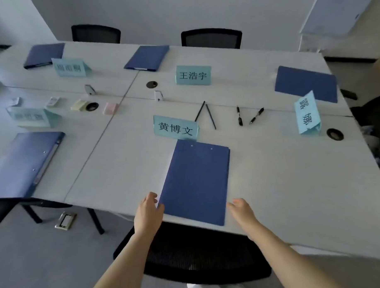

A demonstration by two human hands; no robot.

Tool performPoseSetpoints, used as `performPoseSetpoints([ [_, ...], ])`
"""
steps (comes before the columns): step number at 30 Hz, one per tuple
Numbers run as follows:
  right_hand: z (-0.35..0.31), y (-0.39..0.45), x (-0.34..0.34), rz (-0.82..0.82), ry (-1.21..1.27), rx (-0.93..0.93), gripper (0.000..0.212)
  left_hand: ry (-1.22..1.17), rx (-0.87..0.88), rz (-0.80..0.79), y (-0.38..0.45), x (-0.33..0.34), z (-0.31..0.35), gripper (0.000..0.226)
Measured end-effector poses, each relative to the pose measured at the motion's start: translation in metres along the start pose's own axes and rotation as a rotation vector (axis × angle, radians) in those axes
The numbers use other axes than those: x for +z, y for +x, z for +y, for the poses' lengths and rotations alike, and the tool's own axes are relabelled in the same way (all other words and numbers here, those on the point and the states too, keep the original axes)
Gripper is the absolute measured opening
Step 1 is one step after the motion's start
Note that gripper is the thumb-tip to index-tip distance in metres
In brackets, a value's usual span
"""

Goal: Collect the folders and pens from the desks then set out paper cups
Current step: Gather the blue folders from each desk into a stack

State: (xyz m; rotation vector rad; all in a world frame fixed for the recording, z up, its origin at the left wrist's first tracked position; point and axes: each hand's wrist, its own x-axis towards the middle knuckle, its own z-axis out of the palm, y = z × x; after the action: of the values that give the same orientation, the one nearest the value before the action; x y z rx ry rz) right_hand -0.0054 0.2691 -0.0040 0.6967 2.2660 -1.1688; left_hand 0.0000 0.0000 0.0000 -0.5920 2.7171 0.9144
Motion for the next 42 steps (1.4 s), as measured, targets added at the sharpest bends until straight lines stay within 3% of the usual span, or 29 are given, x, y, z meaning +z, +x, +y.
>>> performPoseSetpoints([
  [1, 0.001, 0.004, 0.006, 0.003, 0.035, 0.005, 0.014, -0.007, -0.032, -0.038, 0.012, 0.001, -0.004, 0.037],
  [4, 0.008, 0.019, 0.021, 0.041, 0.108, 0.109, 0.026, -0.040, -0.118, -0.136, 0.039, 0.006, -0.008, 0.045],
  [8, 0.002, 0.027, 0.027, 0.095, 0.119, 0.219, 0.025, -0.117, -0.152, -0.188, 0.058, 0.020, -0.002, 0.048],
  [12, 0.000, 0.041, 0.035, 0.089, 0.225, 0.335, 0.009, -0.149, -0.179, -0.246, 0.067, 0.029, 0.004, 0.053],
  [16, -0.001, 0.051, 0.036, 0.103, 0.267, 0.405, 0.026, -0.181, -0.231, -0.281, 0.069, 0.029, 0.007, 0.056],
  [24, -0.006, 0.037, 0.031, 0.028, 0.340, 0.425, 0.024, -0.381, -0.368, -0.366, 0.058, 0.023, 0.005, 0.045],
  [29, -0.005, 0.020, 0.023, 0.002, 0.282, 0.346, 0.016, -0.551, -0.329, -0.281, 0.032, 0.014, 0.012, 0.020],
  [35, -0.002, -0.005, 0.003, -0.068, 0.533, 0.278, 0.015, -0.805, -0.343, -0.214, -0.014, -0.008, 0.022, 0.021],
  [42, -0.006, -0.064, -0.020, -0.250, 0.626, -0.010, 0.021, -1.067, -0.344, -0.024, -0.105, -0.035, 0.017, 0.013],
])
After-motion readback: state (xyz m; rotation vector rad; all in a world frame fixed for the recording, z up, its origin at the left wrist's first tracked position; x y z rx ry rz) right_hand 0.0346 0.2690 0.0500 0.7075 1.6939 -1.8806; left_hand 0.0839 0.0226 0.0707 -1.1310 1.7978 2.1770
